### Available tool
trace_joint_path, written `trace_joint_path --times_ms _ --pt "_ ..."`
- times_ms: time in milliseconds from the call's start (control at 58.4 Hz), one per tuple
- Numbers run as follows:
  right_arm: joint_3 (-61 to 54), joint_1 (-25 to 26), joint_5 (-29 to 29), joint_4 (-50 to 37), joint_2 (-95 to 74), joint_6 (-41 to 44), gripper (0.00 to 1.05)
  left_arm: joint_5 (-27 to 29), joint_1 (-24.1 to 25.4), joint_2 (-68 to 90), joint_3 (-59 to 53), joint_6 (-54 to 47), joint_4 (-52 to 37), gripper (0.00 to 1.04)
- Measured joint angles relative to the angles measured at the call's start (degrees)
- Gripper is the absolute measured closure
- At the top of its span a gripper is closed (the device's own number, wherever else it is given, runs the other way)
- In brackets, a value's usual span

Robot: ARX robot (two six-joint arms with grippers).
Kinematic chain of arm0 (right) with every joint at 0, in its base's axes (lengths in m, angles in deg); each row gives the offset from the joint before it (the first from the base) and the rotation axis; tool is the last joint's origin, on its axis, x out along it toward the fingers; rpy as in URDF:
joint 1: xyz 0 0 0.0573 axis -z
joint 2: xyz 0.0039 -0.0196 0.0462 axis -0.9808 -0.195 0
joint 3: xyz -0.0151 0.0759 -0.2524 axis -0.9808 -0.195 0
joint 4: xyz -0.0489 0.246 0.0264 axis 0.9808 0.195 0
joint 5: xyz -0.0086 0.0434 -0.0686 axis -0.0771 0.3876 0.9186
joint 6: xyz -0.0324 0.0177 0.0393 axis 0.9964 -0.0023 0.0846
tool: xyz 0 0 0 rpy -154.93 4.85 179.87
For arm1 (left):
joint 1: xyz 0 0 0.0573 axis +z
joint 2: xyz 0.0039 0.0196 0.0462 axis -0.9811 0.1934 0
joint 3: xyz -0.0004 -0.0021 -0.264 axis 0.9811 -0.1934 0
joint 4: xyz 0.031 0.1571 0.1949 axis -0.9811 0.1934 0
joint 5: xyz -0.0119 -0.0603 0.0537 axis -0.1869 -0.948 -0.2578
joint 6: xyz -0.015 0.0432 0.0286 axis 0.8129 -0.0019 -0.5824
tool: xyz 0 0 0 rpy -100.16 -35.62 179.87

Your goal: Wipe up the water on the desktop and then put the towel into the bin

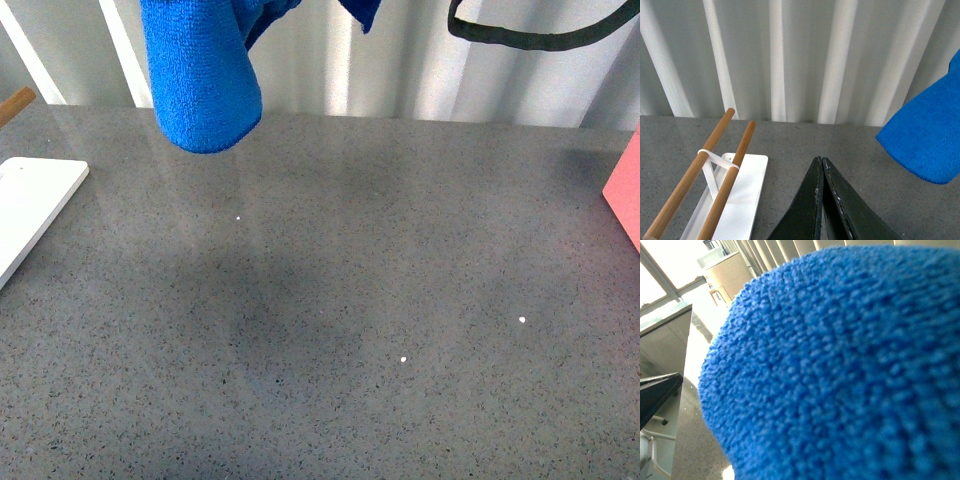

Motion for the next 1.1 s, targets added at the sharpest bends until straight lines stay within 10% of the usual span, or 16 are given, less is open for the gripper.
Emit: trace_joint_path --times_ms 1097 --pt "-0.5 -0.1 1.1 1.4 0.9 1.9 0.99 -0.2 0.0 -29.0 -4.0 0.0 23.1 1.01"
